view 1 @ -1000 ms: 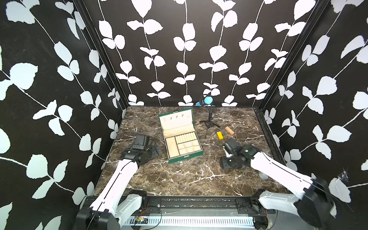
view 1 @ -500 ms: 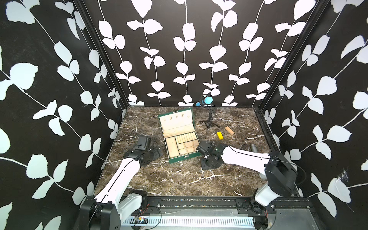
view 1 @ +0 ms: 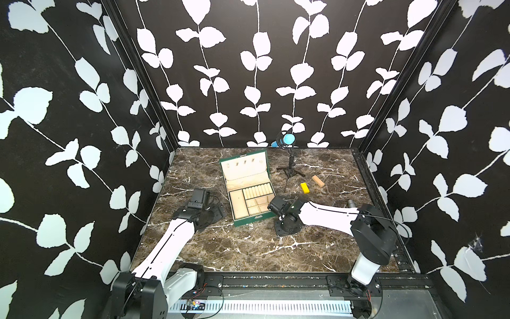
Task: Put jewelry chain into jewelry box
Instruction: Pick up the necklace from the center of the board.
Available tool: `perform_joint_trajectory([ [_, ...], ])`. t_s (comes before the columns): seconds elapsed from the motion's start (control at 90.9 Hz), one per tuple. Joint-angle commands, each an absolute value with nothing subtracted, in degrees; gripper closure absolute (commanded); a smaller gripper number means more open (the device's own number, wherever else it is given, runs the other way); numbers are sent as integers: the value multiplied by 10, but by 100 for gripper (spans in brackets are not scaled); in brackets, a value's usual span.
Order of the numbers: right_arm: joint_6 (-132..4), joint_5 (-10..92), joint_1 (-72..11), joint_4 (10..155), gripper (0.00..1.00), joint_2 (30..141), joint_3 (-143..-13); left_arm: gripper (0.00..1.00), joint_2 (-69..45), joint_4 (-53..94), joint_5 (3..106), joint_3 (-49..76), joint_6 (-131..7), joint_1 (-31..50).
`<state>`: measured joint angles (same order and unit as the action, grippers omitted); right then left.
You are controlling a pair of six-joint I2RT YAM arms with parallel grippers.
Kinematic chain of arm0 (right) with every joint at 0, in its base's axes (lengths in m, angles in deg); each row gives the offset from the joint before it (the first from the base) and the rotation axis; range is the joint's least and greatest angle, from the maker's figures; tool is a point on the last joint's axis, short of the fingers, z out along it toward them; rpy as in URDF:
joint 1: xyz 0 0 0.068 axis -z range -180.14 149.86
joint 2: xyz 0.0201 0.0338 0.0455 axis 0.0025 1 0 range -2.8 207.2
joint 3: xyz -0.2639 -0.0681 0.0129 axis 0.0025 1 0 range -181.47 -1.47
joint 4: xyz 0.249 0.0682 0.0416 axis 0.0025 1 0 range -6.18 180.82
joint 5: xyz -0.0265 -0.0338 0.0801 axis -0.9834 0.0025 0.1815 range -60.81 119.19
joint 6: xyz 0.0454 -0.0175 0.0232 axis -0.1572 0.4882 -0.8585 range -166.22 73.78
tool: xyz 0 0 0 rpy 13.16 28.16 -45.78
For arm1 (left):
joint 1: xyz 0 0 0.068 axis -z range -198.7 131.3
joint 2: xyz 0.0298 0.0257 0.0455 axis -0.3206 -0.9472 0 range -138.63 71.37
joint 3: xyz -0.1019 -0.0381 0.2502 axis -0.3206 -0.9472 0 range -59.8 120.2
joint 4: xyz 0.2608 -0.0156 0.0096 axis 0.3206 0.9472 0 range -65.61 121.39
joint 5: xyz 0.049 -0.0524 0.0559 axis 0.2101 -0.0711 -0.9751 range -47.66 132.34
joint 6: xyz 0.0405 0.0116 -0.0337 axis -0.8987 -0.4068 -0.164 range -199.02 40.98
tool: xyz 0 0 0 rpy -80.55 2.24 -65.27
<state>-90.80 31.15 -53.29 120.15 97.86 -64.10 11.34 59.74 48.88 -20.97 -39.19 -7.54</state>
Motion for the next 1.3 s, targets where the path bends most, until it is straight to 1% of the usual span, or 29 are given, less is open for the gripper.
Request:
perform_joint_trajectory([
  [0.0,-907,318,-534,1193,77,988,-644,3,116,592,490,-220,-398,-74],
  [0.154,-908,324,-533,1187,79,995,-638,3,118,595,488,-219,-399,-74],
  [0.363,-911,328,-532,1182,89,995,-625,4,121,599,487,-222,-397,-74],
  [0.572,-913,326,-528,1178,89,995,-613,3,127,601,487,-221,-396,-74],
  [0.649,-913,326,-527,1175,93,994,-609,4,128,605,486,-220,-397,-74],
  [0.726,-913,327,-527,1174,100,990,-608,4,130,607,485,-220,-397,-74],
  [0.913,-911,325,-527,1180,100,970,-611,4,138,615,485,-213,-396,-74],
  [1.144,-905,308,-527,1212,100,913,-622,4,153,631,486,-191,-401,-74],
  [1.287,-900,297,-527,1231,100,874,-621,4,179,608,512,-191,-408,-72],
])
